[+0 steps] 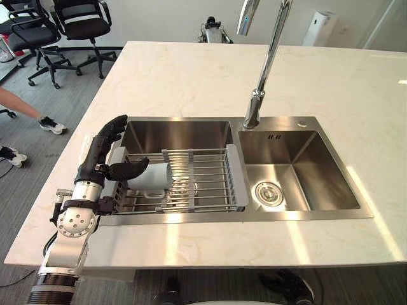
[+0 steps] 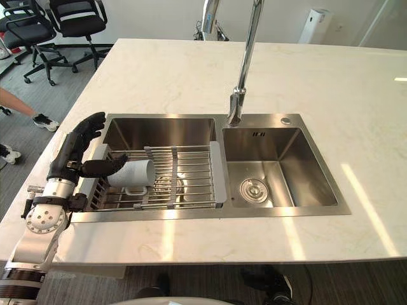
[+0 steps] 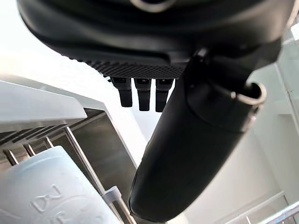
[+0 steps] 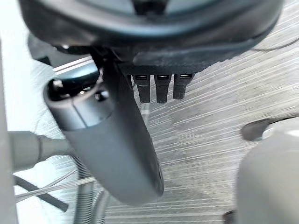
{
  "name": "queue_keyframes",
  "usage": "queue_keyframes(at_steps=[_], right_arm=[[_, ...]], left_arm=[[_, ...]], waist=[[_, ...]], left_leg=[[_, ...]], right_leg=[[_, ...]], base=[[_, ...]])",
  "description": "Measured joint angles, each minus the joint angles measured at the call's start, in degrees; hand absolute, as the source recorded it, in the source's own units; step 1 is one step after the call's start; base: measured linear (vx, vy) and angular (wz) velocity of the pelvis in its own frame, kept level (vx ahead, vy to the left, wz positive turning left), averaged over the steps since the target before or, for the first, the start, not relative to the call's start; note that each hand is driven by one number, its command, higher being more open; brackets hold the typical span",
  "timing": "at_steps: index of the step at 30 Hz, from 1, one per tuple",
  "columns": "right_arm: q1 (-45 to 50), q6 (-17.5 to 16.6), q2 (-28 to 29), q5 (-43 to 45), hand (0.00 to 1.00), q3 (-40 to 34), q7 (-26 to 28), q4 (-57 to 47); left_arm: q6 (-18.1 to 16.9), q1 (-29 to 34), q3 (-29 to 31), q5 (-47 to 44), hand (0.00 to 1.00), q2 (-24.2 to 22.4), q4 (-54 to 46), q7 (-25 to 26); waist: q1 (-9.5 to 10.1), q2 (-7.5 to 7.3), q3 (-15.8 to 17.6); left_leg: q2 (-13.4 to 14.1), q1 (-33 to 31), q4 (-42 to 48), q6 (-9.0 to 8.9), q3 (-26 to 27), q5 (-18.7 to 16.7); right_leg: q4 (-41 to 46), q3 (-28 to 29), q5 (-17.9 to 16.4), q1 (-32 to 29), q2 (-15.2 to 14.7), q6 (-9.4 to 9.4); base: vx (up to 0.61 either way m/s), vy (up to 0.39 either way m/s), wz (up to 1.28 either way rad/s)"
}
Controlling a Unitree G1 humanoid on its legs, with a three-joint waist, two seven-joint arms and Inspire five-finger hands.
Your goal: Walk over to the sink, pick up the cup, carry it to the dishwasher, place the cup inside the dishwasher, then close the dishwasher door
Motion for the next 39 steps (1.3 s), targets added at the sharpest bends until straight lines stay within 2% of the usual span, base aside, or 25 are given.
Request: queue_keyframes(at_steps=[4, 8, 11, 16, 23, 26, 33, 39], right_arm=[[0.8, 0.0, -1.4, -1.1, 0.9, -0.1, 0.5, 0.0], [0.8, 0.0, -1.6, -1.8, 0.9, 0.0, 1.1, 0.0], [0.8, 0.0, -1.6, -2.0, 0.9, 0.1, 1.2, 0.0], [1.4, 0.0, -1.6, -2.1, 0.9, 0.1, 1.1, 0.0], [-0.3, 0.1, -1.5, -2.1, 0.9, 0.3, 1.2, -0.1], [-1.2, 0.1, -1.6, -2.1, 0.9, 0.7, 1.1, 0.0], [-1.4, 0.0, -1.6, -2.1, 0.9, 2.2, 1.0, 0.2], [0.2, 0.2, -1.6, -2.3, 0.9, 2.3, 0.9, 0.5]], left_arm=[[0.0, 0.0, 0.0, 1.3, 0.9, 2.4, 0.0, -1.0], [0.0, 0.1, 0.0, 2.5, 0.9, 2.8, 0.1, -2.0], [0.0, 0.2, 0.0, 5.0, 0.9, 4.0, 0.1, -2.3], [0.0, 0.2, 0.0, 9.1, 0.9, 5.8, 0.1, -3.0], [0.0, 0.1, -6.5, 12.5, 0.9, 7.2, 2.4, -5.3], [-0.2, -0.4, -8.0, 13.1, 0.9, 7.2, 2.4, -5.9], [-0.2, -1.3, -12.6, 13.5, 0.9, 7.0, 2.9, -6.3], [-0.2, -1.4, -12.9, 16.3, 0.9, 6.5, 3.0, -6.4]], waist=[[0.06, 1.27, -0.4], [0.1, 2.46, -0.2], [0.15, 2.78, -0.4], [0.16, 2.43, -0.6], [-0.15, 1.7, -0.9], [-0.38, 1.22, -0.8], [-1.46, 1.22, -0.8], [-2.06, 1.07, -0.6]], left_leg=[[-0.6, 0.9, -5.2, 0.69, 0.1, 3.5], [-1.5, 0.9, -5.5, 1.17, -0.4, 3.5], [-1.9, 0.6, -5.5, 1.24, -1.5, 3.6], [-2.6, -0.4, -5.5, 1.9, -2.3, 4.0], [-4.6, -0.6, -5.1, 2.73, -2.4, 3.7], [-4.5, -0.5, -5.1, 2.71, -2.4, 3.7], [-3.8, 0.4, -5.5, 2.59, -2.0, 3.6], [-4.0, 0.5, -5.5, 2.48, -1.7, 3.2]], right_leg=[[-0.6, 0.0, 0.4, -1.2, -0.6, 0.57], [-2.1, -0.2, 0.6, -0.8, -1.5, 1.45], [-2.8, -0.4, 0.2, -0.7, -1.6, 1.54], [-4.1, -0.8, 0.3, -0.7, -2.0, 1.59], [-5.1, -0.9, 1.5, -0.1, -3.5, 3.02], [-5.0, -0.9, 1.5, -0.1, -3.4, 2.97], [-4.9, -0.5, 1.6, 0.3, -3.4, 2.85], [-5.2, -0.3, 1.0, 0.2, -3.6, 2.66]], base=[[-0.11, 0.028, -0.01], [-0.14, 0.064, -0.01], [-0.09, 0.044, 0.03], [0.01, 0.015, 0.08], [0.1, -0.012, 0.02], [0.05, -0.039, -0.01], [-0.05, -0.01, -0.05], [-0.06, 0.008, -0.03]])
